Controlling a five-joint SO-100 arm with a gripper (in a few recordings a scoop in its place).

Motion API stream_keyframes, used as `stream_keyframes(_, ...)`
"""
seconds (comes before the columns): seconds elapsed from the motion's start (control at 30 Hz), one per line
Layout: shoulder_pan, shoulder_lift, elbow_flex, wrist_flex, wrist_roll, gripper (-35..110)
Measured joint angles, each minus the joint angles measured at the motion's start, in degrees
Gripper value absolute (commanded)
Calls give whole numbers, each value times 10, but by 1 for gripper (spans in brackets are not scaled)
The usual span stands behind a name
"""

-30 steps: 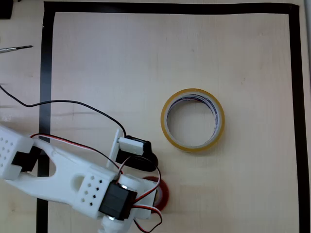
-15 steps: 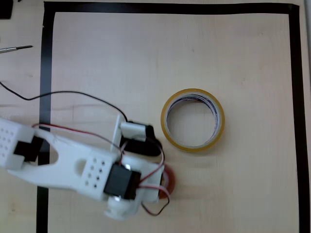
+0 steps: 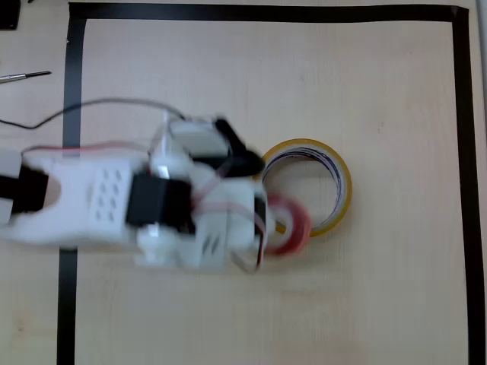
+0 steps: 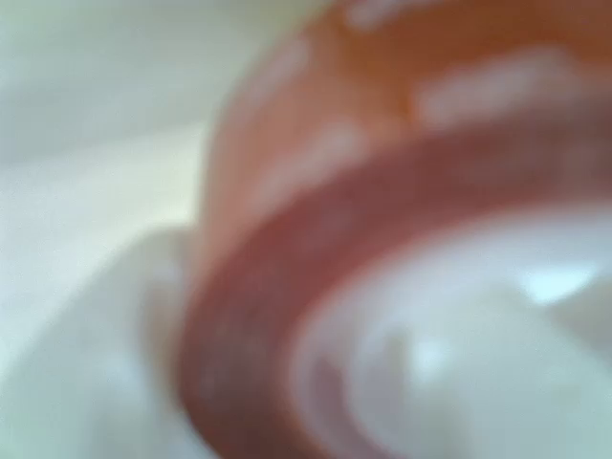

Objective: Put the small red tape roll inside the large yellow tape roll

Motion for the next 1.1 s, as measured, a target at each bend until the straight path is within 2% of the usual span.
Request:
stream_keyframes(0.27,-47,-82,-85,-15,-4,0)
stream_keyframes(0.33,-44,-102,-85,-26,-4,9)
stream_keyframes(0.43,-41,-142,-99,-47,-4,13)
stream_keyframes(0.73,-37,-171,-138,-35,-25,16)
stream_keyframes(0.97,-28,-109,-127,-4,-42,17)
stream_keyframes(1.1,-28,2,-35,-4,-44,16)
